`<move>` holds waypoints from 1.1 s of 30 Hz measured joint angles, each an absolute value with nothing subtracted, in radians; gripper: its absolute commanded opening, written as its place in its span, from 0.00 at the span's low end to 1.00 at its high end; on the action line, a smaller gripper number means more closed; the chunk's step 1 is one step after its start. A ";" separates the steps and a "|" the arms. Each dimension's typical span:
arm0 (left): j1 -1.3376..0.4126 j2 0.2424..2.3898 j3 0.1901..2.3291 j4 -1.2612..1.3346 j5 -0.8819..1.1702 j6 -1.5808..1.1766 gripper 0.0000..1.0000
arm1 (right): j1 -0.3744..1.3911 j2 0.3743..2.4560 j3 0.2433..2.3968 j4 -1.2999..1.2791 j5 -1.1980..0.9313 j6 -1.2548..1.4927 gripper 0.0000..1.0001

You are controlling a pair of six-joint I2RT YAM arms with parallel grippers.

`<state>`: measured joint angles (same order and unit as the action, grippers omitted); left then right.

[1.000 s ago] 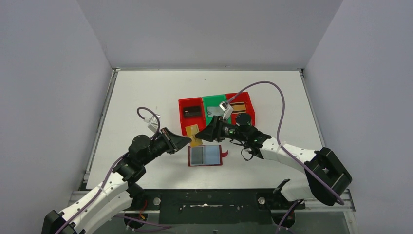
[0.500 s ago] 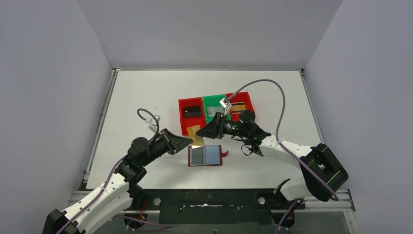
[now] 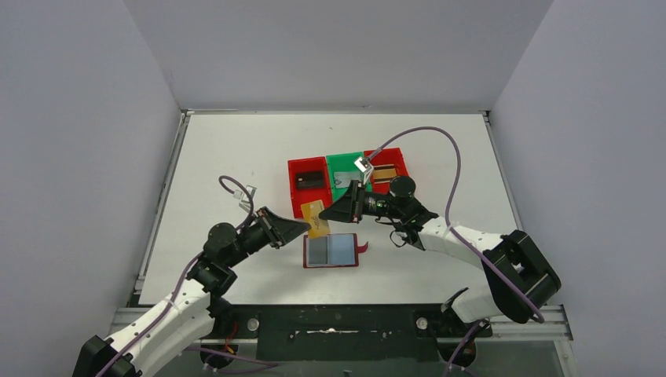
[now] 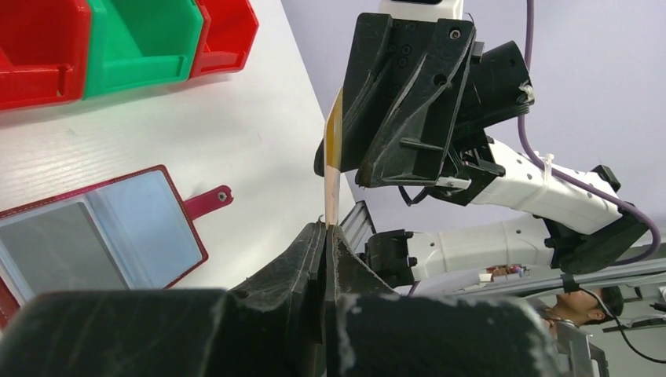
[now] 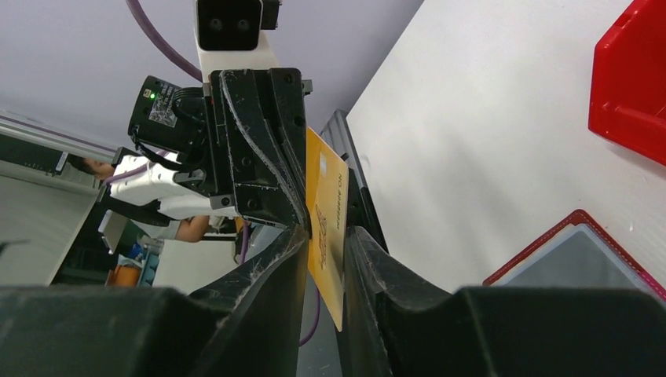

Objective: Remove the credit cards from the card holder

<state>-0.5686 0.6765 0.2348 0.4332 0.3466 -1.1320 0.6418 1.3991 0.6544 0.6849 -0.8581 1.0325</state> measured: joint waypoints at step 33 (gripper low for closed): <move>-0.515 0.647 0.532 -0.170 0.132 -0.854 0.90 | 0.523 1.085 0.727 0.081 -0.347 0.468 0.00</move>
